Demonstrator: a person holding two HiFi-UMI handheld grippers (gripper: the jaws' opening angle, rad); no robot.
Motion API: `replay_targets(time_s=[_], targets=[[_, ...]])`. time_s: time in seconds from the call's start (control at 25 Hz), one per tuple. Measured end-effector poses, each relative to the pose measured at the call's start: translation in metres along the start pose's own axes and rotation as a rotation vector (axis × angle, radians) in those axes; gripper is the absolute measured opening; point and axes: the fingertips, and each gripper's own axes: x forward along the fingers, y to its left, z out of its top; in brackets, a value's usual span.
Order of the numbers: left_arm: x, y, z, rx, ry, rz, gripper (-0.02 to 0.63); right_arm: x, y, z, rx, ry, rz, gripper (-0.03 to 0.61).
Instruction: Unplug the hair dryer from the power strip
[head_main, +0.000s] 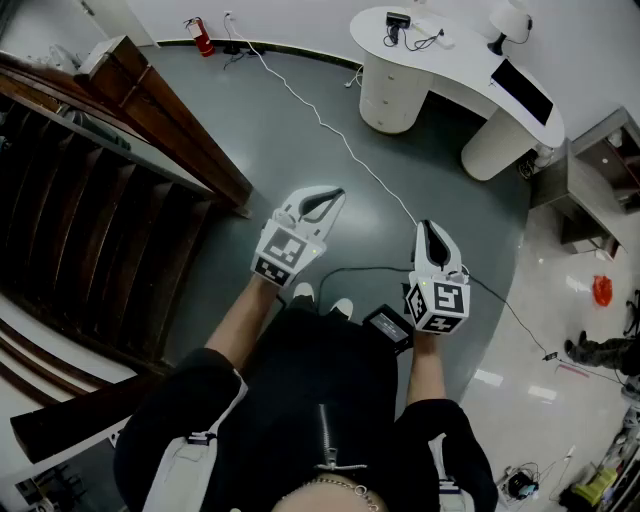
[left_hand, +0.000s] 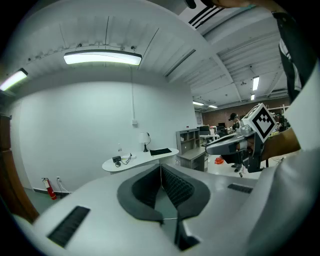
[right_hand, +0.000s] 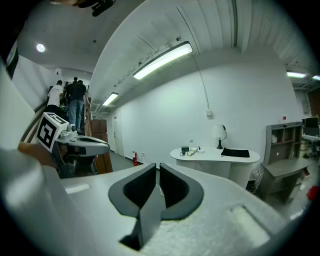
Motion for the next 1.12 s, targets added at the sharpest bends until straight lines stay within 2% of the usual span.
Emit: replay_targets(time_s=[0.12, 0.28, 0.8, 1.12], targets=[[0.002, 0.001, -0.004, -0.003, 0.004, 0.001, 0.012, 0.004, -0.001, -0.001, 0.015, -0.012, 0.004, 0.03], [0.002, 0.002, -0.009, -0.01, 0.01, 0.002, 0.012, 0.006, 0.003, -0.002, -0.016, -0.016, 0.001, 0.031], [0.003, 0.007, -0.011, -0.022, 0.001, 0.002, 0.012, 0.01, 0.022, -0.004, -0.052, -0.018, 0.082, 0.003], [0.015, 0.016, -0.014, -0.042, -0.009, -0.005, 0.011, 0.026, 0.016, -0.009, -0.037, 0.017, 0.076, 0.003]])
